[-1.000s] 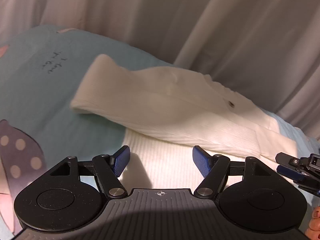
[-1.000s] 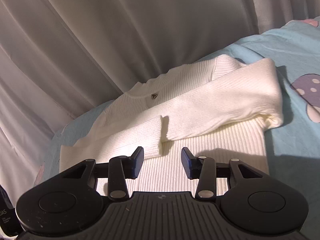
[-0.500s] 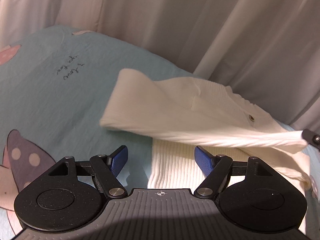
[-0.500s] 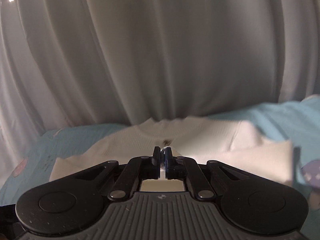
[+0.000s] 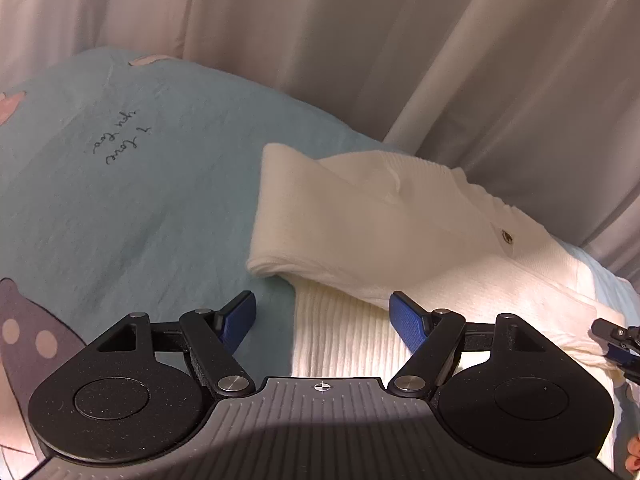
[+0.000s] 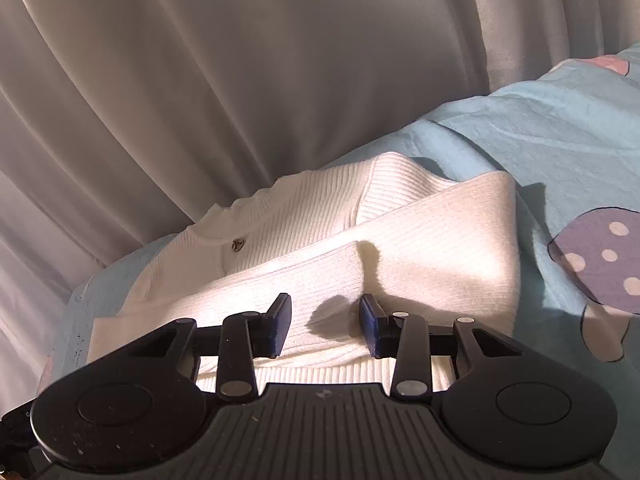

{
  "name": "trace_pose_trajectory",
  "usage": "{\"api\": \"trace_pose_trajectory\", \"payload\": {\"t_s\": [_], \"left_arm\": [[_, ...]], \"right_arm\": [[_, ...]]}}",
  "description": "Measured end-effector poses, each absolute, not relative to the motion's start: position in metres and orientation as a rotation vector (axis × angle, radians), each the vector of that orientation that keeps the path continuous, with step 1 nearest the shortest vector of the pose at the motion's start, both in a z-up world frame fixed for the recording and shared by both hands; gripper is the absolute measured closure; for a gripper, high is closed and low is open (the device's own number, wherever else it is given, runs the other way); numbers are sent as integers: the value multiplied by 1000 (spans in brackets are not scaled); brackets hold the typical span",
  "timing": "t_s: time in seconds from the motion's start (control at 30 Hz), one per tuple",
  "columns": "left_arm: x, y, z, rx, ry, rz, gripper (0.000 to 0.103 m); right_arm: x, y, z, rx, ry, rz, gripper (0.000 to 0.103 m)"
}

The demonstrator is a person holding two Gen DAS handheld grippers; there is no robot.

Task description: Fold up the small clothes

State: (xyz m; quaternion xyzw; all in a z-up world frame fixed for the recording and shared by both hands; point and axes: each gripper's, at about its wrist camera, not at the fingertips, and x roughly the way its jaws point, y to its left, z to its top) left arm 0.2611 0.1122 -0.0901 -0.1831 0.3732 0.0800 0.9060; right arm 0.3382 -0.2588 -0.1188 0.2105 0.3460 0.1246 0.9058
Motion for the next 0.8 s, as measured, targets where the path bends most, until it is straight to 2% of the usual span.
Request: {"api": "trace_pose_trajectory", "payload": {"t_s": [0.07,0.27,0.47,0.6,0.63,0.73,0.8], "left_arm": [[262,110,-90,-366,774,161,24],[266,102,-84,-313,757,148,24],[268,101,-79,-280,762,142,23],[270,98,-71,-279,746,115,23],[271,96,-69,-270,747,108,23],[275,89,-65,-233,725,102,23],[279,82,-65,-221,707,91,23]], "right_arm": [[340,-243,-114,340,704,273,91],[334,-213,-83,-99,490,90,100],[348,-232,-104,-178,544,-7,100],[345,-249,-109,-80,567,-49,99],[339,-254,-107,-48,550,-46,97],[328,-261,-103,65,533,2,84],[324,-254,-103,97,530,68,83]]}}
